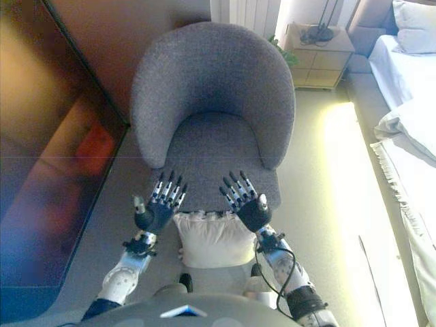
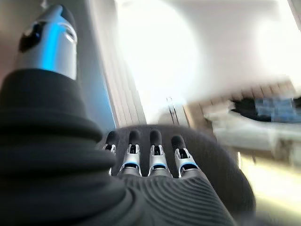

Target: Pick up the cushion and take it to the sofa

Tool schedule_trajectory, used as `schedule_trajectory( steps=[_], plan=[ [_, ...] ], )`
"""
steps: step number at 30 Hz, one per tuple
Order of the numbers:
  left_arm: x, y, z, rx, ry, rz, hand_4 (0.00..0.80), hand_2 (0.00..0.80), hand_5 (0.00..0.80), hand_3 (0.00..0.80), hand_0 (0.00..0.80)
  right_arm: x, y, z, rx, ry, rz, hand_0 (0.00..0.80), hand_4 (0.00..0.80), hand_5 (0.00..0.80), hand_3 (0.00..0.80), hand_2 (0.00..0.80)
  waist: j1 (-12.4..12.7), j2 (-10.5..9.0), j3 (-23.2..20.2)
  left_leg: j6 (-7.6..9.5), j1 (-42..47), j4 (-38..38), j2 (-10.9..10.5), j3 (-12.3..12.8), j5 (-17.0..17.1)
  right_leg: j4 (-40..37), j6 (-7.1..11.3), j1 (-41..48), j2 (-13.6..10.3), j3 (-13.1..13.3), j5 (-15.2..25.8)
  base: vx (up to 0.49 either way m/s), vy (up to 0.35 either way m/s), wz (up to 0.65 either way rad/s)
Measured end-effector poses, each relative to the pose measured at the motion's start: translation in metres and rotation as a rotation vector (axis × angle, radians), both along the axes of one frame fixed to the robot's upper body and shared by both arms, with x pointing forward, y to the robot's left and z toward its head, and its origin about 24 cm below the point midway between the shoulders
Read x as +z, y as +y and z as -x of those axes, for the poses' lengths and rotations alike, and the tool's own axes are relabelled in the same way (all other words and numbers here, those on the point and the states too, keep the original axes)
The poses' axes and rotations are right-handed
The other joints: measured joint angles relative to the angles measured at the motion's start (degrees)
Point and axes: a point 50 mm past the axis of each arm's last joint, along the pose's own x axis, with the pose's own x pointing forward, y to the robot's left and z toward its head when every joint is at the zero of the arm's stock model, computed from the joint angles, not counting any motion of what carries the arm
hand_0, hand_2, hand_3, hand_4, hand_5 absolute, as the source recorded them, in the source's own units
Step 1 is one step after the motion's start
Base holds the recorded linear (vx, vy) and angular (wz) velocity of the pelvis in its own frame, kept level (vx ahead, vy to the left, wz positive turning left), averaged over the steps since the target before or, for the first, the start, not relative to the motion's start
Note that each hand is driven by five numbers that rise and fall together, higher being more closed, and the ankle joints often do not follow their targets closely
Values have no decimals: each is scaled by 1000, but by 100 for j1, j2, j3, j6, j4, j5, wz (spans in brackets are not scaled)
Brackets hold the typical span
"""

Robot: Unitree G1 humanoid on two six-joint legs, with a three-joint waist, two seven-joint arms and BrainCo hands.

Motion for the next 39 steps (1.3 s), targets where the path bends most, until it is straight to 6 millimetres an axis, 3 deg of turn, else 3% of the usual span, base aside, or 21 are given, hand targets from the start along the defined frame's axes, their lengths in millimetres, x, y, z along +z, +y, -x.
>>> schedule_trajectory(
  steps=[3, 5, 9, 15, 21, 28, 34, 39],
  plan=[
    [-2, 22, -2, 92, 92, -324, 0, 0, 0, 0, 0, -6, -21, 0, -40, 29, 313, 0, 0, 0, 0, 0, 8, 2, 1, 0, -4, 2, 5, 0, 0, 4, 0, 0, 1, 0, 0, 1, -11, 0],
    [0, 34, -2, 129, 111, -434, 0, 0, 0, 0, 0, -6, -33, 0, -63, 39, 430, 0, 0, 0, 0, 0, 9, 7, 7, 0, -8, 3, 9, 0, 0, 9, 1, -3, 1, -1, -3, 7, -16, 0],
    [1, 37, -2, 147, 96, -463, 0, 0, 0, 0, 0, -7, -41, 2, -91, 53, 462, 0, 0, 0, 0, 0, 12, 42, 113, -23, -94, 162, 11, -10, -40, 37, 13, -24, -10, 0, -27, 1, 8, 0],
    [15, 35, -20, 158, 22, -604, 0, 0, 0, 0, 0, -2, -43, -9, -140, 30, 539, 0, 0, 0, 0, 0, 3, 113, 725, -15, -654, 812, 29, -105, -174, 632, -41, -519, -59, 0, -168, -101, 46, 5],
    [37, 31, -50, 168, -91, -682, 0, 0, 0, 0, 0, 20, -48, -48, -206, -82, 703, 0, 0, 0, 0, 0, 4, 135, 1434, 67, -1841, 2009, 27, -161, -503, 1924, -72, -1777, -245, 0, -488, -152, 20, -2],
    [54, 29, -92, 225, -126, -765, 0, 0, 0, 0, 0, 60, -48, -101, -293, -204, 793, 0, 0, 0, 0, 0, -14, 177, 2127, 128, -3514, 3881, 108, -300, -1060, 3748, -154, -3459, -444, 91, -975, -143, 37, -2],
    [84, 21, -122, 277, -222, -785, 0, 0, 0, 0, 0, 97, -42, -133, -330, -310, 893, 0, 0, 0, 0, 0, -24, 185, 2478, 107, -4803, 5419, 169, -482, -1514, 5438, -268, -4816, -593, 233, -1525, -79, 13, 6],
    [99, 18, -132, 313, -257, -783, 0, 0, 0, 0, 0, 119, -39, -147, -376, -358, 905, 0, 0, 0, 0, 0, -19, 156, 2522, -3, -5814, 6511, 243, -728, -1833, 6616, -364, -5852, -511, 364, -1940, -54, -37, 3]
  ],
)
